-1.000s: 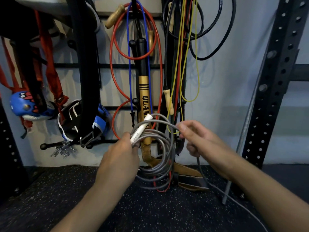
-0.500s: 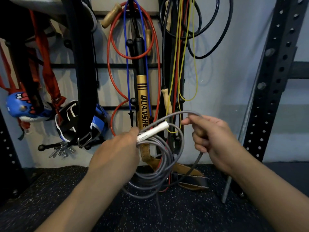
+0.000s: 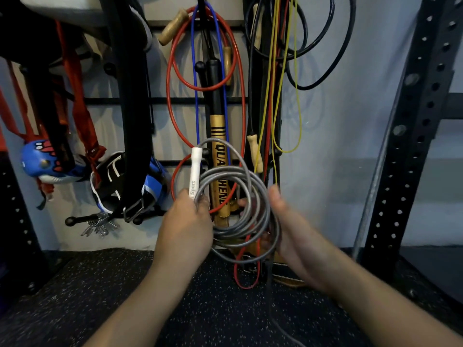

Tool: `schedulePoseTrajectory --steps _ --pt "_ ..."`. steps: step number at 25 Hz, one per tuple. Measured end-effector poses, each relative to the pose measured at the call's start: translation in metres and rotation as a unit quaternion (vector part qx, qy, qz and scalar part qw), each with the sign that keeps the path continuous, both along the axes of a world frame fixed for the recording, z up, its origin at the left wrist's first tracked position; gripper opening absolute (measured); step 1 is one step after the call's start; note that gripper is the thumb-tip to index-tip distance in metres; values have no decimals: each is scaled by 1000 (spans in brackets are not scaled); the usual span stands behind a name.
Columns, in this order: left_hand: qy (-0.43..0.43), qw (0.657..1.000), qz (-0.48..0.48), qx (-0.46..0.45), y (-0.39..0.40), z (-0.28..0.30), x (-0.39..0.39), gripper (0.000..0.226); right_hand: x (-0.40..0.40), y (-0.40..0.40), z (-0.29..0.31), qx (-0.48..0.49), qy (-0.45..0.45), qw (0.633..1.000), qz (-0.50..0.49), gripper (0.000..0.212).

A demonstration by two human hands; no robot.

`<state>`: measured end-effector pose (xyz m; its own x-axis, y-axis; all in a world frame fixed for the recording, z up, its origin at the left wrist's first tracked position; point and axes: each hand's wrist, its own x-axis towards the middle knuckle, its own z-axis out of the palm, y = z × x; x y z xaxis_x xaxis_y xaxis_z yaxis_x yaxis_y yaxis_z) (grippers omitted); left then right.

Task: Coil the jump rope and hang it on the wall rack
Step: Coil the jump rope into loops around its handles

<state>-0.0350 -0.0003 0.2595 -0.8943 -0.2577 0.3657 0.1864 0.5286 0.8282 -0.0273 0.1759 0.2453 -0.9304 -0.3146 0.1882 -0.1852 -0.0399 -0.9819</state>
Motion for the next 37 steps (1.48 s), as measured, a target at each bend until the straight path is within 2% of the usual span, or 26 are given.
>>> schedulePoseTrajectory --steps 2,5,7,9,12,16,20,22,25,27,29,31,35,37 --pt "-17 994 -13 105 6 -5 -1 21 3 -17 -5 17 44 996 -73 53" --pt "-54 970 -33 235 15 -9 3 22 6 -27 -6 -7 80 987 -138 17" --pt "-66 957 -47 278 19 -10 4 22 9 -30 -4 -14 90 984 -154 20" --pt "-90 943 -66 313 20 -12 4 27 8 -29 -1 -50 56 987 -143 24" --pt "-144 899 -139 389 23 -16 6 50 2 -25 5 -124 -12 987 -98 28" --pt "-156 857 -181 458 33 -17 16 42 -3 -23 4 -159 -17 983 -85 19" --pt "-130 826 -198 512 28 -11 15 49 -9 -12 -3 -149 -4 987 -58 13" --pt "-117 814 -190 536 30 -10 14 47 -10 -9 -9 -163 -18 986 -26 22" --pt "-96 794 -180 573 35 -6 17 44 -11 -11 -22 -247 -50 967 26 54" --pt "-84 772 -177 605 36 -1 17 44 -9 -13 -30 -262 -57 963 38 70" --pt "-70 770 -164 613 36 -1 16 43 -6 -17 -33 -232 -43 971 50 75" --pt "-61 782 -154 601 39 -3 17 42 -1 -22 -30 -191 -14 980 54 72" --pt "-23 829 -132 543 51 -14 17 39 7 -38 -17 -124 31 992 -12 44" --pt "-14 845 -133 518 55 -19 15 39 6 -45 -16 -129 34 989 -67 29"
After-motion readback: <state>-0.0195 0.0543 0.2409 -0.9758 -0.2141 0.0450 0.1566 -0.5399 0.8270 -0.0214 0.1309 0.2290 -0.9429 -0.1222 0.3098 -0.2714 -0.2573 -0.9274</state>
